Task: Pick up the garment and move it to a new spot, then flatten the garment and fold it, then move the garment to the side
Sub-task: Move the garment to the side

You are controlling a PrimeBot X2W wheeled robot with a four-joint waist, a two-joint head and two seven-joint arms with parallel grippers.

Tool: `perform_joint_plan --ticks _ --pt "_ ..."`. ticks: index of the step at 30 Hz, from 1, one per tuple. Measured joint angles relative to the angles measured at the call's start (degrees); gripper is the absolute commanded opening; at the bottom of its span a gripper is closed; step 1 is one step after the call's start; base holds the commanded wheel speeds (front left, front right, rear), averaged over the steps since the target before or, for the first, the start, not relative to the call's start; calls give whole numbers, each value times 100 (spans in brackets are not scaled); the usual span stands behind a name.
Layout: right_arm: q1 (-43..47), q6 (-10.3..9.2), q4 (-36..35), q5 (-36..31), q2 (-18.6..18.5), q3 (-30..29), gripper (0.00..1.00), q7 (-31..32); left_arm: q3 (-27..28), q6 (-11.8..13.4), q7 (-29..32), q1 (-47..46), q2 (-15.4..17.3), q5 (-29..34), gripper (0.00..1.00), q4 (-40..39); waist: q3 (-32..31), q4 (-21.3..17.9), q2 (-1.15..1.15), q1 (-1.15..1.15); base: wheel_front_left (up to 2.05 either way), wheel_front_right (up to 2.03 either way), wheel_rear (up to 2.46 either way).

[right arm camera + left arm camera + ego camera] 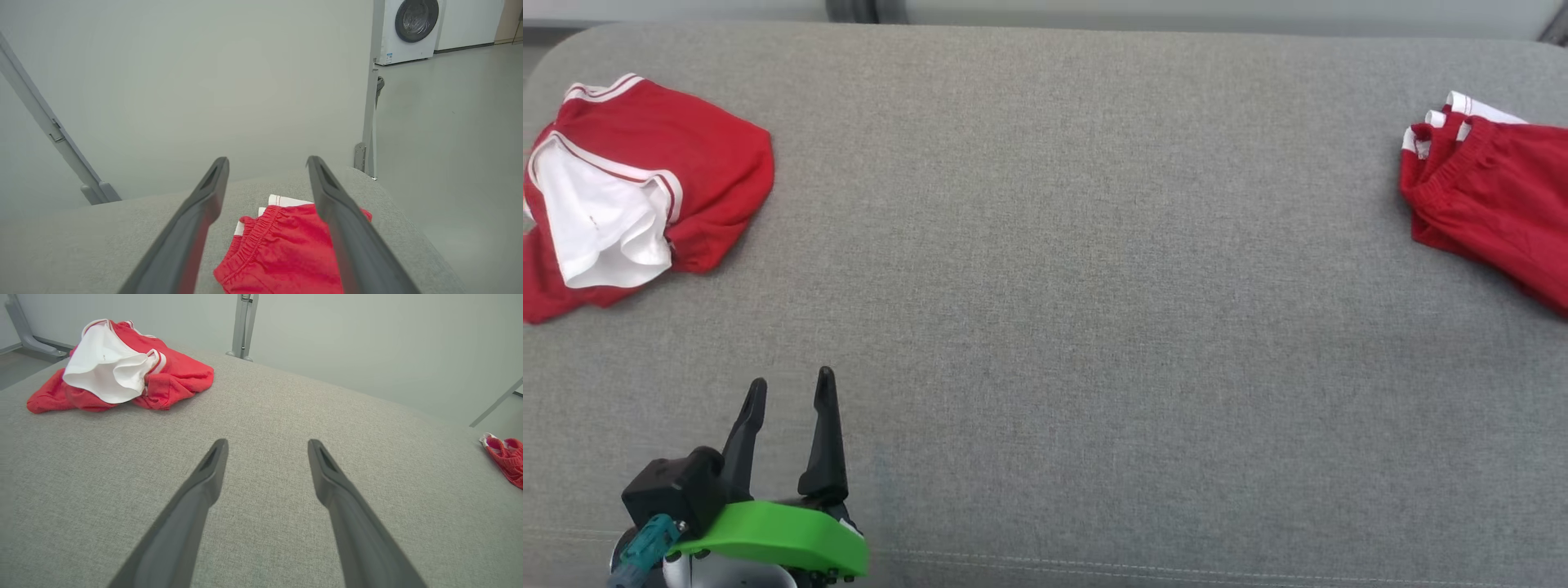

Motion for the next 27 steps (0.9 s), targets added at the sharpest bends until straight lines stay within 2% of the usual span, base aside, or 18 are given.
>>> perform_joint_plan --ticks 4,8,12,19,27 --pt "442 -68 -270 -252 256 241 100 -268 -18 -1 1 6 178 130 100 157 -261 46 0 0 0 0 0" --pt "977 -179 -461 -354 530 463 100 -260 -183 -103 1 14 264 172 100 234 -510 100 0 0 0 0 0" --pt "1285 -235 -603 -414 940 758 100 -236 -109 -103 -35 155 360 219 100 330 -714 134 0 0 0 0 0" --pt "1901 -405 -647 -823 1101 1017 100 -240 -35 -103 -185 261 394 222 100 506 -934 14 0 0 0 0 0" --pt "2345 -458 -766 -1015 1408 1039 100 -264 18 -103 -304 449 427 328 100 605 -1114 -244 0 0 0 0 0"
